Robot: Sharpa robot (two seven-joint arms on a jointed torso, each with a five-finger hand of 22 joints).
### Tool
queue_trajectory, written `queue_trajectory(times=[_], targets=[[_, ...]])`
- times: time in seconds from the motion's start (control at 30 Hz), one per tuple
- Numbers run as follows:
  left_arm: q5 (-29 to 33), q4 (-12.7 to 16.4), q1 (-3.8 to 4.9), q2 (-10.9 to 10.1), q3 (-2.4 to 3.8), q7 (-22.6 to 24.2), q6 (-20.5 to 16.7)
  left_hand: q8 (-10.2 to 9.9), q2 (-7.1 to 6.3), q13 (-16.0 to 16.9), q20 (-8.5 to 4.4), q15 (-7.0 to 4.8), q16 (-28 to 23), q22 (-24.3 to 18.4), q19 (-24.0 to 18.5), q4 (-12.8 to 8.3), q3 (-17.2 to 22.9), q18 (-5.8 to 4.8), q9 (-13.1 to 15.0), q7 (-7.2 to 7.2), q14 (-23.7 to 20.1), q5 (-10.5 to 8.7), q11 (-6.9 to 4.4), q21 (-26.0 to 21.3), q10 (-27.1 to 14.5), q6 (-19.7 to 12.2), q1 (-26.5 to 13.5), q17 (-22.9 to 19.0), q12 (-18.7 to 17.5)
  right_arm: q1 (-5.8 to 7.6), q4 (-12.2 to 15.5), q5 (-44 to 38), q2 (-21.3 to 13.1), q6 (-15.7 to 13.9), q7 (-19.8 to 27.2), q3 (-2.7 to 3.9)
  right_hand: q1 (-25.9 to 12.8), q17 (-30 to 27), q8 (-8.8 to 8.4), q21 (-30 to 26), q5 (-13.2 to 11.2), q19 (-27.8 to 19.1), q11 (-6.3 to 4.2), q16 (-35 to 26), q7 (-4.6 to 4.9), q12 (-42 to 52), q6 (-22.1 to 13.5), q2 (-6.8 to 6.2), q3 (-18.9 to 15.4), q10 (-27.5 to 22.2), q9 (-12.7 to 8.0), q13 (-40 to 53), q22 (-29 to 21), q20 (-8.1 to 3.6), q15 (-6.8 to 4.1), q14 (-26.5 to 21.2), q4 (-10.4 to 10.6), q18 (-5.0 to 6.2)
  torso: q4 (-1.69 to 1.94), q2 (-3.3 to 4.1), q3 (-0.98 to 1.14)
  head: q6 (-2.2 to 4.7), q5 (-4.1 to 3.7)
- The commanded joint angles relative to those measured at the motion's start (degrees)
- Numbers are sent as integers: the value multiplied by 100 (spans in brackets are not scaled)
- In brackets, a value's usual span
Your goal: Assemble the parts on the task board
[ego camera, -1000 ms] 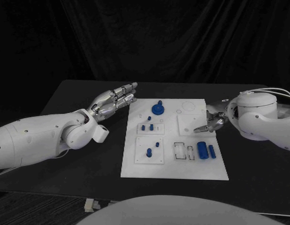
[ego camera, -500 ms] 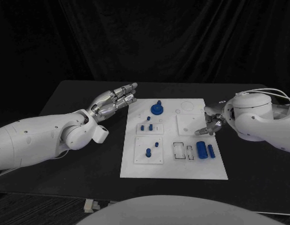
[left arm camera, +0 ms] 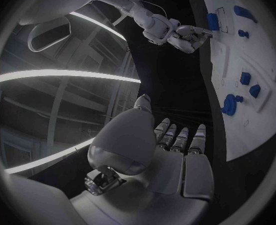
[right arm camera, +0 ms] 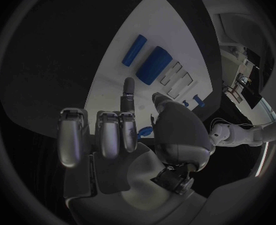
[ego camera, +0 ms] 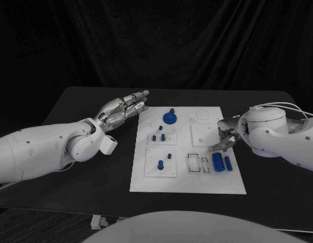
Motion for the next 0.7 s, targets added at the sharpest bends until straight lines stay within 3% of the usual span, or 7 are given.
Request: queue_trajectory(times=[0.03, 0.4, 0.7], targets=[[43, 17, -6, 3, 6, 67, 60, 22, -8, 6, 32, 17, -21, 8, -1, -13, 33, 26, 6, 38, -2, 17, 43, 16, 8, 7, 45, -5, 30, -25, -13, 72, 24, -78, -117, 3, 15, 1435, -29, -31, 26, 412, -17, -13, 8, 14, -47, 5, 0, 595, 13, 1508, 1379, -33, -28, 589, -5, 8, 0, -2, 0, 0, -25], [43, 16, -6, 6, 6, 50, 71, 32, -7, 6, 32, 13, -21, 10, 0, -13, 35, 21, 12, 82, -2, 20, 52, 17, 12, 54, 49, -5, 34, -75, -59, 102, 97, -173, -114, 3, 150, 1264, -127, -240, 155, 308, 15, -84, 75, 14, -319, -30, -11, 595, 138, 1508, 1302, 32, 45, 548, -4, 64, -4, -1, 0, 0, -8], [43, 5, -6, 22, 5, 31, 95, 33, -7, 6, 32, 12, -21, 12, 1, -13, 36, 19, 12, 94, -2, 20, 55, 18, 13, 58, 51, -5, 33, -153, -105, 114, 151, 58, -126, 3, 124, 1221, -36, -285, 132, 290, 11, -105, 63, 14, -321, -94, -76, 595, 357, 1508, 1287, 44, 47, 540, 1, 75, 0, -2, 0, 0, -18]])
